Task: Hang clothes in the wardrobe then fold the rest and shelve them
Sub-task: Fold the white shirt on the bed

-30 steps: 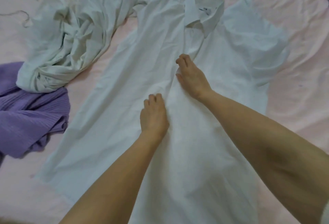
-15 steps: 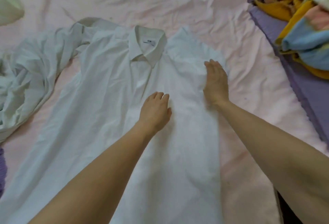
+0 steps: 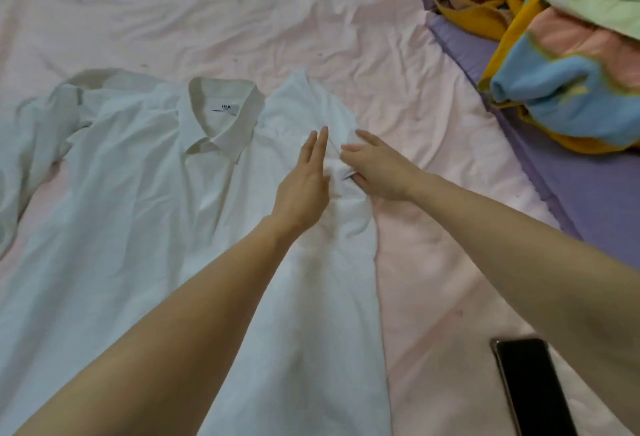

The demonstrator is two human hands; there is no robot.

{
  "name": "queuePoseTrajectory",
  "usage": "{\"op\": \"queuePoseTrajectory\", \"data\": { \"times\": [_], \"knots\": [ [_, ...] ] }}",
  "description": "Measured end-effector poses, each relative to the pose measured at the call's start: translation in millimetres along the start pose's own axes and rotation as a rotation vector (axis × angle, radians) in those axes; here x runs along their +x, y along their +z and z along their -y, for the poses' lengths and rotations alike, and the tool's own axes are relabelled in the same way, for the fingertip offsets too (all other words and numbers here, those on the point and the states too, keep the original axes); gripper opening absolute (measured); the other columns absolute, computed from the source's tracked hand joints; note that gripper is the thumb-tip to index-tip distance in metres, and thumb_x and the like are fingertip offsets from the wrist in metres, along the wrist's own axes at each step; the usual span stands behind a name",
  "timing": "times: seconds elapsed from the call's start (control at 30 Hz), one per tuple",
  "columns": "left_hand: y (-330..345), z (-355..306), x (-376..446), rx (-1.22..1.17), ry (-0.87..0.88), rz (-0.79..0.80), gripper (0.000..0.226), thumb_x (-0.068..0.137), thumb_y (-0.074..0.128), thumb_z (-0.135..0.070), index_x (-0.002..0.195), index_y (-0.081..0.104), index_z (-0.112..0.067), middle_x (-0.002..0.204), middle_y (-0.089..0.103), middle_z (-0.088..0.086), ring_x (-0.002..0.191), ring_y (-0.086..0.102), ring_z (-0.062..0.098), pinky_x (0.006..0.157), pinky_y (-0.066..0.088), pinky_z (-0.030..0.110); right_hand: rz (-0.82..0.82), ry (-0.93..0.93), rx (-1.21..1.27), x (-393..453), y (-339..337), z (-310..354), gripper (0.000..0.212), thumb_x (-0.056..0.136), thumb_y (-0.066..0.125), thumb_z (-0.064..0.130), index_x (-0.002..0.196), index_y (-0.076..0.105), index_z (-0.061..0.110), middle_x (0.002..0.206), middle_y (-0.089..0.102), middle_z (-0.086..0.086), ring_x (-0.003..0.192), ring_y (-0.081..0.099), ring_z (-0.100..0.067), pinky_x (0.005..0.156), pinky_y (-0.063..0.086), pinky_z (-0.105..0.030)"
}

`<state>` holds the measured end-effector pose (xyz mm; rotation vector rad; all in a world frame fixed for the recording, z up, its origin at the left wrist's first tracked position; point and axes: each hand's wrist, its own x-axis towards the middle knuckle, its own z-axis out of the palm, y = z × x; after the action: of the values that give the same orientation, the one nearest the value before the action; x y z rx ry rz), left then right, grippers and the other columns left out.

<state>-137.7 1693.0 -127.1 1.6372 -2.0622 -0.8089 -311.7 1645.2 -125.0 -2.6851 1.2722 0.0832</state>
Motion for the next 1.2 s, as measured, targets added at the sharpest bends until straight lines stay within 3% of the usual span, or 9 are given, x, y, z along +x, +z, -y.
{"op": "queuePoseTrajectory", "data": {
  "times": [0.1, 0.17, 0.33, 0.47, 0.6, 0.8, 1.0, 1.1, 1.2],
  "knots": [
    [-3.4, -2.2, 17.3, 0.119, -0.019, 0.078, 0.058, 0.097, 0.038, -0.009, 0.151, 0.025, -0.026, 0.160, 0.017, 0.003, 0.134, 0.042, 0.024, 0.091, 0.043, 0.037, -0.074, 0.064, 0.051, -14.1, -17.0, 21.1, 0.027, 0.096, 0.041, 0.025, 0.113, 0.053, 0.007, 0.084, 0.065, -0.016, 0.081, 0.063, -0.036, 0.080, 0.043, -0.037],
    [-2.2, 2.3, 24.5, 0.237, 0.004, 0.149, 0.039, 0.096, 0.044, -0.015, 0.133, 0.053, -0.022, 0.152, 0.034, 0.003, 0.126, 0.050, 0.025, 0.088, 0.044, 0.037, -0.061, 0.100, -0.044, -21.3, -31.6, 28.9, 0.035, 0.098, 0.038, 0.035, 0.119, 0.051, 0.010, 0.081, 0.062, -0.013, 0.077, 0.061, -0.036, 0.061, 0.033, -0.033],
    [5.5, 3.1, 32.1, 0.392, -0.062, 0.067, 0.015, 0.092, 0.041, -0.006, 0.084, 0.054, -0.005, 0.095, 0.056, 0.007, 0.078, 0.056, 0.031, 0.062, 0.034, 0.035, 0.457, 0.141, -0.058, -40.4, -46.4, 6.5, 0.055, 0.080, 0.062, 0.060, 0.113, 0.051, 0.018, 0.096, 0.056, 0.002, 0.097, 0.053, -0.023, 0.068, 0.037, -0.033],
    [9.1, -5.3, 30.7, 0.321, -0.211, 0.012, 0.013, 0.091, 0.033, 0.000, 0.084, 0.039, -0.009, 0.081, 0.039, 0.005, 0.070, 0.039, 0.027, 0.065, 0.028, 0.035, 0.681, 0.055, -0.474, -65.8, -44.5, -20.9, 0.042, 0.087, 0.062, 0.018, 0.128, 0.053, 0.014, 0.148, 0.036, -0.002, 0.125, 0.044, -0.022, 0.087, 0.046, -0.033],
    [19.5, -13.9, 33.4, 0.246, -0.250, 0.024, 0.012, 0.093, 0.031, -0.001, 0.086, 0.038, -0.009, 0.080, 0.037, 0.003, 0.071, 0.037, 0.024, 0.066, 0.028, 0.034, 0.668, -0.067, -0.442, -81.4, -43.5, -15.1, 0.013, 0.083, 0.056, 0.018, 0.094, 0.061, 0.015, 0.107, 0.065, -0.005, 0.100, 0.061, -0.025, 0.097, 0.043, -0.033],
    [27.8, -13.3, 49.5, 0.184, -0.346, 0.008, 0.011, 0.095, 0.034, -0.004, 0.089, 0.042, -0.008, 0.100, 0.058, 0.021, 0.081, 0.048, 0.033, 0.069, 0.031, 0.035, 1.043, 0.737, -0.168, -106.9, -73.0, -36.0, 0.061, 0.077, 0.071, 0.050, 0.125, 0.056, 0.016, 0.118, 0.060, -0.003, 0.103, 0.061, -0.026, 0.087, 0.049, -0.032],
    [26.4, -26.8, 53.8, 0.395, -0.205, -0.005, 0.012, 0.096, 0.034, -0.007, 0.098, 0.046, -0.009, 0.102, 0.060, 0.014, 0.080, 0.052, 0.033, 0.064, 0.033, 0.038, 0.226, 0.884, 0.010, -141.4, -48.8, -46.8, 0.050, 0.085, 0.060, 0.022, 0.131, 0.041, 0.015, 0.129, 0.051, -0.010, 0.119, 0.049, -0.032, 0.096, 0.039, -0.039],
    [29.9, -21.7, 63.0, 0.388, -0.082, 0.136, 0.043, 0.089, 0.038, 0.002, 0.128, 0.044, -0.013, 0.123, 0.054, 0.008, 0.100, 0.058, 0.033, 0.073, 0.045, 0.041, 0.124, 0.898, 0.515, -115.6, -19.9, -33.0, 0.063, 0.090, 0.058, 0.041, 0.139, 0.033, 0.011, 0.139, 0.045, -0.012, 0.129, 0.042, -0.031, 0.110, 0.028, -0.043],
    [24.8, -12.6, 74.7, 0.479, -0.061, 0.229, 0.051, 0.090, 0.042, -0.002, 0.139, 0.038, -0.017, 0.133, 0.051, 0.006, 0.111, 0.057, 0.032, 0.079, 0.045, 0.039, 0.077, 0.833, 0.408, -84.9, 5.1, -21.1, 0.059, 0.098, 0.042, 0.046, 0.140, 0.032, 0.007, 0.142, 0.043, -0.014, 0.133, 0.037, -0.029, 0.115, 0.014, -0.043]
  ]
}}
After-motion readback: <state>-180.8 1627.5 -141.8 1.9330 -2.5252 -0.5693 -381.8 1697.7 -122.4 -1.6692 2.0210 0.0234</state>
